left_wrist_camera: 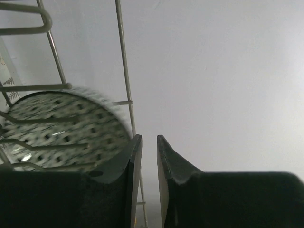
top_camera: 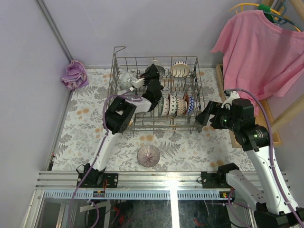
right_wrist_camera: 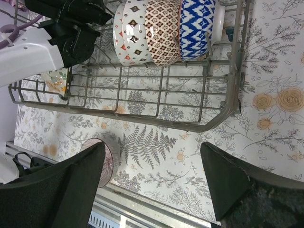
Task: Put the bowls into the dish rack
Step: Place the bowl in the dish rack.
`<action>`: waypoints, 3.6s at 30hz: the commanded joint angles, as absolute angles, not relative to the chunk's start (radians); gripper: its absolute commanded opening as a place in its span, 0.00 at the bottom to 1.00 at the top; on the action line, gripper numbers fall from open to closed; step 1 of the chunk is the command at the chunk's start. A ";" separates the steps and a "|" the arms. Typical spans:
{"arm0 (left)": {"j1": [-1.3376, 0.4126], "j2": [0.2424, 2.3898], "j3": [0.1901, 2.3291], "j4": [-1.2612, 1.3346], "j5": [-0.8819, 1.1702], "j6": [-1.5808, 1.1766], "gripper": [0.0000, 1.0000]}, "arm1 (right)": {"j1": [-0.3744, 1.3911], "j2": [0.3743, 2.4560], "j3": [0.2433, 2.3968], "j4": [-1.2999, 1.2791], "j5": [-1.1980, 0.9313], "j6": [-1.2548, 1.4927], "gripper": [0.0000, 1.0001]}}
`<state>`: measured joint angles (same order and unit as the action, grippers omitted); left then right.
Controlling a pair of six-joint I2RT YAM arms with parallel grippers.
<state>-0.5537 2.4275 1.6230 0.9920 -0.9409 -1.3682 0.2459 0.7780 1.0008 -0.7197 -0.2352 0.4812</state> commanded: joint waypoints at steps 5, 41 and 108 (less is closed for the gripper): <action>-0.531 2.387 1.641 1.009 -0.960 -1.397 0.19 | 0.244 0.777 1.012 -0.689 -0.278 0.475 0.89; -0.462 1.693 1.385 0.547 0.059 -1.055 0.57 | 0.245 0.670 1.063 -0.757 -0.339 0.558 0.90; -0.480 0.757 1.027 -0.594 0.245 -0.768 1.00 | 0.244 0.673 0.804 -0.764 -0.597 0.537 0.87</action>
